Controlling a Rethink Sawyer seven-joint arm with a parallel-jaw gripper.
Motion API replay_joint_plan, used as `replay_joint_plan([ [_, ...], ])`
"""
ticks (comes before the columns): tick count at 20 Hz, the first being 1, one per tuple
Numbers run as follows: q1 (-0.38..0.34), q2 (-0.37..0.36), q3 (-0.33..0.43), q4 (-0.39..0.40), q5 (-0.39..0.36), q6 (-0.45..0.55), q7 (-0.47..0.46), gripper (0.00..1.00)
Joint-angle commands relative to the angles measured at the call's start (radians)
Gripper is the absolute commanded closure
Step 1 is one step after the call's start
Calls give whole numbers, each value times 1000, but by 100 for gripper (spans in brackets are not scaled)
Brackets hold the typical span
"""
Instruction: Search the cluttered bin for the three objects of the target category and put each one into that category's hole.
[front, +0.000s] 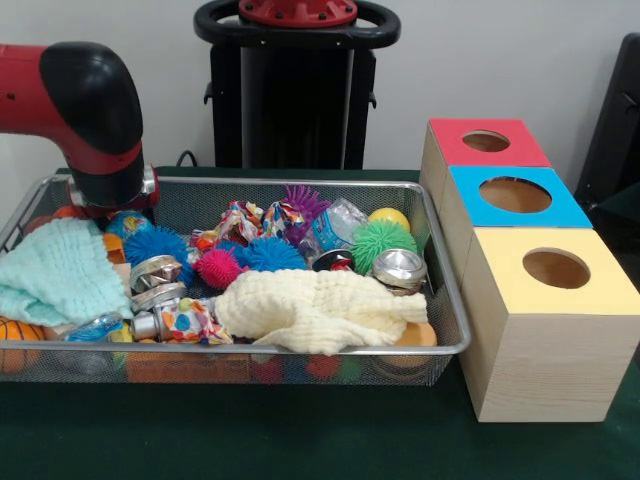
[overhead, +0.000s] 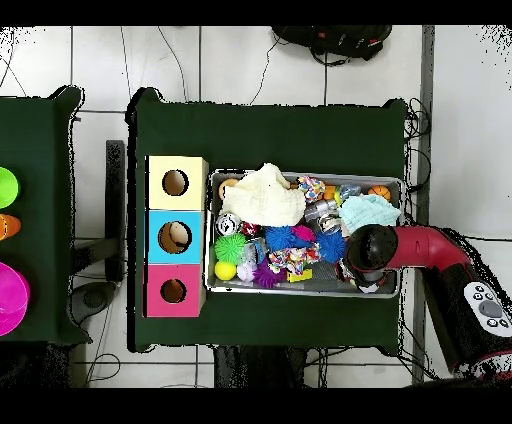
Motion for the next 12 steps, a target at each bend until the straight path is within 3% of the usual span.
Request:
replay_joint_plan([
  [1, -60, 274, -164, 160, -125, 53, -235, 0],
  [3, -98, 264, -154, 183, -108, -16, -200, 0],
  [4, -107, 257, -151, 194, -112, -53, -184, 100],
  [12, -95, 259, -158, 187, -103, -40, -177, 100],
])
